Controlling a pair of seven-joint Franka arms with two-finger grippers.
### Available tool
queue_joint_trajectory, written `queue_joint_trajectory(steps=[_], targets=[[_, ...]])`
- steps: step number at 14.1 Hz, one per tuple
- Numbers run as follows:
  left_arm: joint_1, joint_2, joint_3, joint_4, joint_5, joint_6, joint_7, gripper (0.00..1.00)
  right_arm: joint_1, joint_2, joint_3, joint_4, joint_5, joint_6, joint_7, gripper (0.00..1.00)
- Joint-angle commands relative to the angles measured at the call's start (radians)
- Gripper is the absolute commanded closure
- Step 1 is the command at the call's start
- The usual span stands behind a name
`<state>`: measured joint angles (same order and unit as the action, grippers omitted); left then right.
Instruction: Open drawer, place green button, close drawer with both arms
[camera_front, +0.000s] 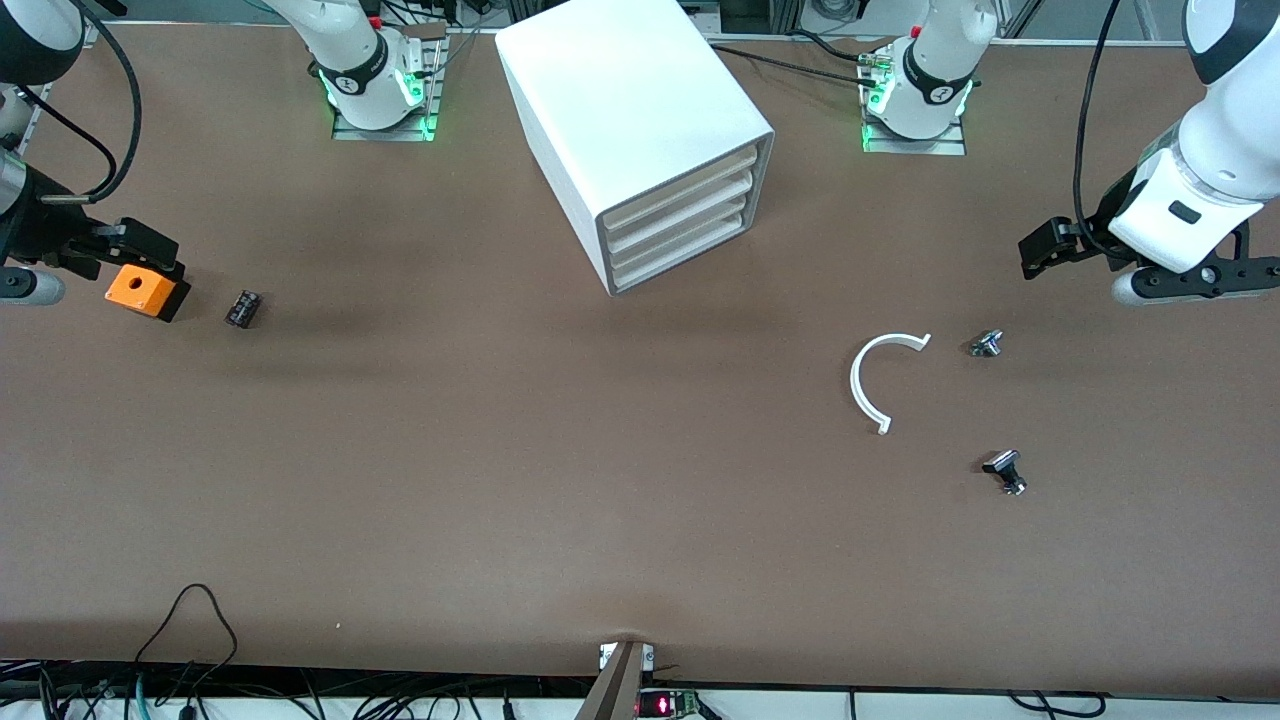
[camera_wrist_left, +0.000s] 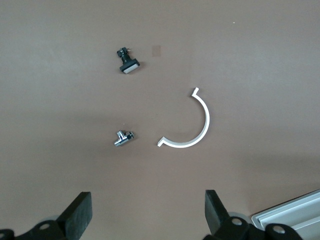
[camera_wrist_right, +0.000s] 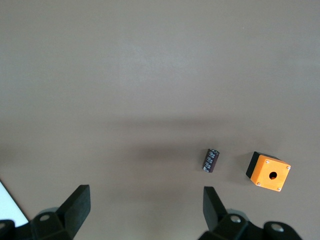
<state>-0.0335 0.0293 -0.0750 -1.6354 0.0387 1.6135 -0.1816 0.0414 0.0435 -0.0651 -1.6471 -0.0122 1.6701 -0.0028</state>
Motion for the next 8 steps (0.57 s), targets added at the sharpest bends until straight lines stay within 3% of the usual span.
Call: queue_joint_trajectory(steps=[1,8], targets=[[0.0,0.014,0.029,0.034,-0.006,0.009,0.097,0.01,-0.002,-0.01,0.002,-0.005,0.014,-0.006,0.001,0.0],[0.012,0.015,0.02,0.035,-0.019,0.003,0.096,0.01,0.0,-0.008,0.004,-0.005,0.014,0.0,0.001,0.0]])
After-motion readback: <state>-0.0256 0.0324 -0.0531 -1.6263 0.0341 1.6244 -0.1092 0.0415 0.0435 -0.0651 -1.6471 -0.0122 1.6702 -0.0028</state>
